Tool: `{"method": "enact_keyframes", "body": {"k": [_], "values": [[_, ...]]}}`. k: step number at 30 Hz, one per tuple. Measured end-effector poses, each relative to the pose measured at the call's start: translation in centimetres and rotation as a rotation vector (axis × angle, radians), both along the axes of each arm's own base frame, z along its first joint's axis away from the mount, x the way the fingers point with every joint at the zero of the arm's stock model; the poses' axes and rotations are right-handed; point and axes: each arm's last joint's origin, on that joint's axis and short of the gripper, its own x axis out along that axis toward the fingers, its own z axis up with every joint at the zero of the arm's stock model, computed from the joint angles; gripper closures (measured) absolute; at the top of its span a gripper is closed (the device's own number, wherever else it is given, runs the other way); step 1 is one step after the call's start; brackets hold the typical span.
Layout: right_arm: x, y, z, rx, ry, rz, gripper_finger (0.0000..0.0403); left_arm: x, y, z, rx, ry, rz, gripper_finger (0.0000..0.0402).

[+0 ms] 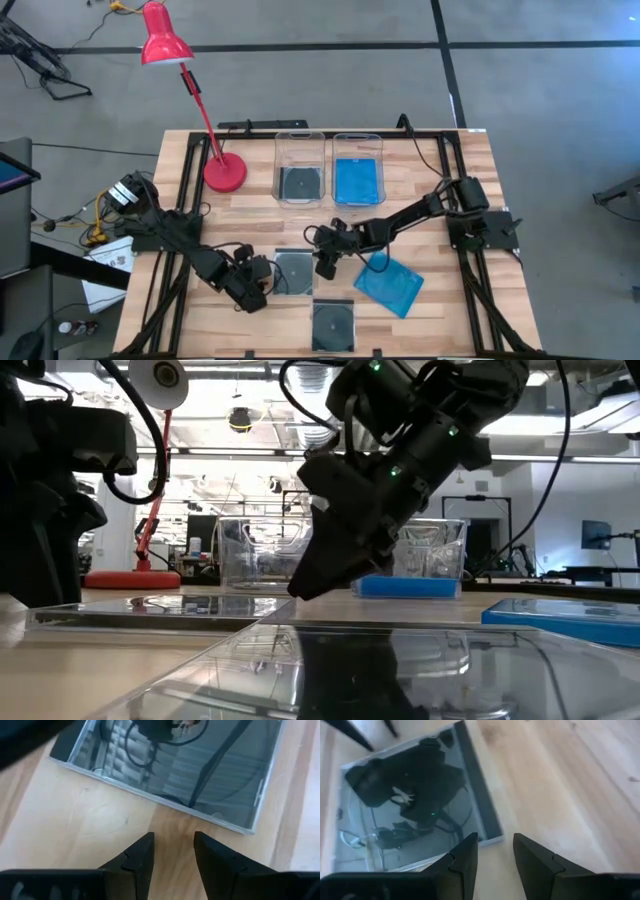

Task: Pick & place jewel cases by type
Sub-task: Put the top black cd case into the left transparent bin

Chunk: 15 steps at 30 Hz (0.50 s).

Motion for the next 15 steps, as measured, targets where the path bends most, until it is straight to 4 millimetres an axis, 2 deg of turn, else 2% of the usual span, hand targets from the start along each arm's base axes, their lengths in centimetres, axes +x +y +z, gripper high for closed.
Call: {"method": "enact_keyframes", "body": {"k": [7, 15], "values": [[-0.1, -0.8, -0.2, -0.014, 0.033, -0.024, 0.0285, -0.2, -0.1, 0.0, -0.01, 0.017, 0.014, 0.0269], [-0.8, 1.2, -0.2, -0.132, 0.068, 0.114, 0.0285, -0.9, -0.3, -0.2, 0.031, 0.053, 0.001, 0.0269]]}}
